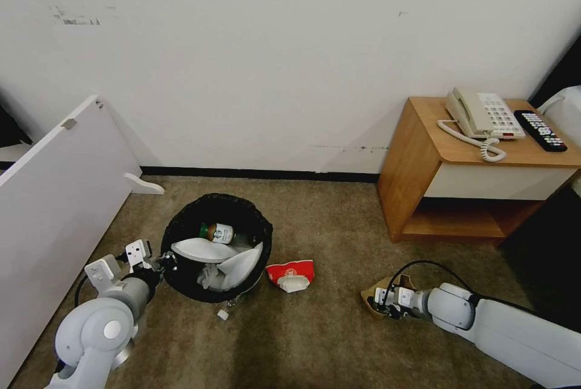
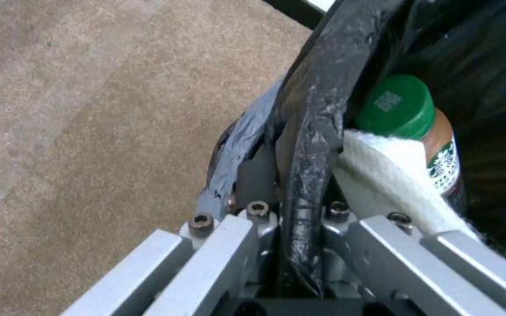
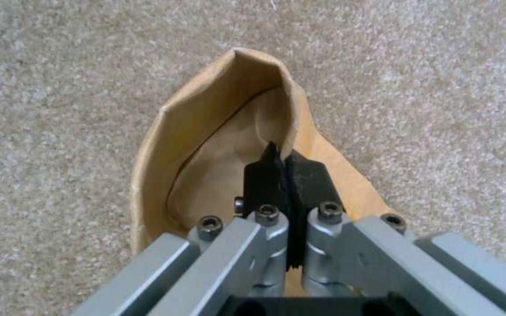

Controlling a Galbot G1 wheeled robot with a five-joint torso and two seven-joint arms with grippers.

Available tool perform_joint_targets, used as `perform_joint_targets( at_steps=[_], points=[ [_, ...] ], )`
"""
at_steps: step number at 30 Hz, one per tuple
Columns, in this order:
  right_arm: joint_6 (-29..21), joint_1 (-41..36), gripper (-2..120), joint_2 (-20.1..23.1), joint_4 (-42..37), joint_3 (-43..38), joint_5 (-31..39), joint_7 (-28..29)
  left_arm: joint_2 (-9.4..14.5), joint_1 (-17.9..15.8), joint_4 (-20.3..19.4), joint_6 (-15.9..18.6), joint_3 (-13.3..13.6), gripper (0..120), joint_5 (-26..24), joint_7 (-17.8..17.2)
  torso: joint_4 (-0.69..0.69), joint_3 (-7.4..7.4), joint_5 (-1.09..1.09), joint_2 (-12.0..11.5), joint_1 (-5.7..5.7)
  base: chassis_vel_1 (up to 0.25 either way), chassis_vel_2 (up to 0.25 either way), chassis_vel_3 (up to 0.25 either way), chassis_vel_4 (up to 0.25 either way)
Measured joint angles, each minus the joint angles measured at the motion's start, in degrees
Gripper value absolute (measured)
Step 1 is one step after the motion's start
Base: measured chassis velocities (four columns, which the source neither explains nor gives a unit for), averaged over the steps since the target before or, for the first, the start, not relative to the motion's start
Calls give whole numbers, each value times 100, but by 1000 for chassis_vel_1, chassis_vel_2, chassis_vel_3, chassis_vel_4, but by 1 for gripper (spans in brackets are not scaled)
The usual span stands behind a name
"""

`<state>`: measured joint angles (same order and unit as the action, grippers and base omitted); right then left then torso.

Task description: Pick up the trash bin and place the garbage on the floor into it.

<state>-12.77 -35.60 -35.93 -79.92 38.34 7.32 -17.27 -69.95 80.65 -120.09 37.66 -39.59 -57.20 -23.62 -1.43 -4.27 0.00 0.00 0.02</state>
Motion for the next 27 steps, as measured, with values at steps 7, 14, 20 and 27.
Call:
perform_joint_targets(
  at_steps=[7,14,20,27],
  points=[
    [35,1,0,20,-6,-28,-14,1,-44,-1,16,0,21,1,33,0,0,0,0,0,0,0,0,0,0],
    [53,3,0,97,-81,-91,-13,4,-77,8,35,-1,44,1,98,17,0,0,0,0,0,0,0,0,0],
    [55,-10,0,211,-227,-197,-5,41,-81,8,36,-3,81,1,110,19,0,0,0,0,0,0,0,0,0],
    [98,-89,0,487,-542,-471,11,120,-7,7,44,-3,113,1,116,27,0,0,0,0,0,0,0,0,0]
  ],
)
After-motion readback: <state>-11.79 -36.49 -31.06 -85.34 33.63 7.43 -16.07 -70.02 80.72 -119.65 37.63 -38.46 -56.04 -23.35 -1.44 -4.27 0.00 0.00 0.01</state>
